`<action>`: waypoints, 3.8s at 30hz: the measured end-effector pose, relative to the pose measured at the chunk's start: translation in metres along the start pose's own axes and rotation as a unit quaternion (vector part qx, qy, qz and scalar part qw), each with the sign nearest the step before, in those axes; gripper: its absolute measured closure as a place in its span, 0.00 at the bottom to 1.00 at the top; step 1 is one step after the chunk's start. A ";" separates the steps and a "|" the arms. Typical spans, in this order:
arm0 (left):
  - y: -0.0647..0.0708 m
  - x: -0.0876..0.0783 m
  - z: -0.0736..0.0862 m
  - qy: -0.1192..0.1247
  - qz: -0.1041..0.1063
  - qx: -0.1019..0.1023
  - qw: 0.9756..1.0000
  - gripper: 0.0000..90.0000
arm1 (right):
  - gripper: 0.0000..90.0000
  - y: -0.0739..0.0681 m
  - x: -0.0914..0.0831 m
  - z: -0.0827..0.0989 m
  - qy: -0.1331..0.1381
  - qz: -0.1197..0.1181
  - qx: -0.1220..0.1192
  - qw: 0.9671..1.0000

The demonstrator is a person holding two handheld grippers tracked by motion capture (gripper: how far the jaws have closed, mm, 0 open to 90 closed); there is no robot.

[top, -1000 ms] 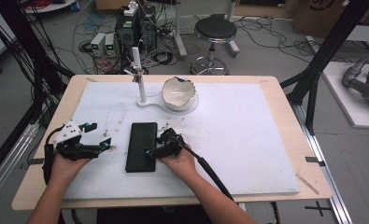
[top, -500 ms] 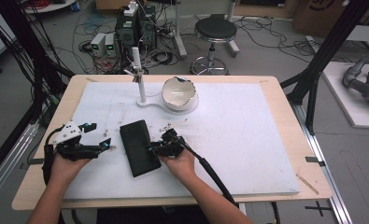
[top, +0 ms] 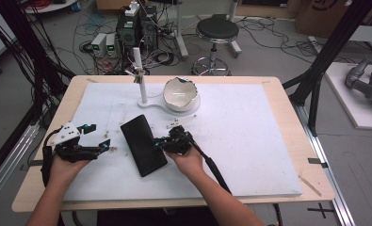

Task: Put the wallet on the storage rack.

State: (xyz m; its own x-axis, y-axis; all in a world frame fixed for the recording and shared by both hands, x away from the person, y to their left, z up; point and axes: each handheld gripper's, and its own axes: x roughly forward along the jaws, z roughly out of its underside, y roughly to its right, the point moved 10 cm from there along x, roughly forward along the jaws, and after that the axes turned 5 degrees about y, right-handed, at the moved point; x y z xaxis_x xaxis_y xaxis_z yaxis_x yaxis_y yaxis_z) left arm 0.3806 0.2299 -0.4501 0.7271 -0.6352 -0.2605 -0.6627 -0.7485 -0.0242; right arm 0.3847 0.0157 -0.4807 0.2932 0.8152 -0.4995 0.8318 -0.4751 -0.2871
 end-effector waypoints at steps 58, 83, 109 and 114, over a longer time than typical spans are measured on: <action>0.119 0.056 -0.073 -0.025 0.278 0.058 0.958 0.84 | 0.46 0.020 -0.157 -0.018 0.053 0.057 -0.233 0.969; 0.066 0.075 -0.175 -0.078 0.183 0.110 0.974 0.83 | 0.24 0.085 -0.204 0.037 0.116 0.161 -0.068 0.978; 0.042 0.133 -0.211 -0.182 0.136 0.161 0.960 0.83 | 0.24 0.089 -0.205 0.039 0.123 0.156 -0.059 0.978; 0.037 0.152 -0.200 -0.210 0.128 0.163 0.956 0.83 | 0.24 0.089 -0.205 0.039 0.124 0.155 -0.055 0.979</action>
State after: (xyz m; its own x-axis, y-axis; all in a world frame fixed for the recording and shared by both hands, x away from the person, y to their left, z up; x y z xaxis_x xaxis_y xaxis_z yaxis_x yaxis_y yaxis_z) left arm 0.5025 0.0673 -0.2976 0.4436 -0.6061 -0.6602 -0.8794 -0.4363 -0.1904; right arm 0.3809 -0.2064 -0.4357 0.6334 0.6994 -0.3311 0.7266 -0.6847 -0.0565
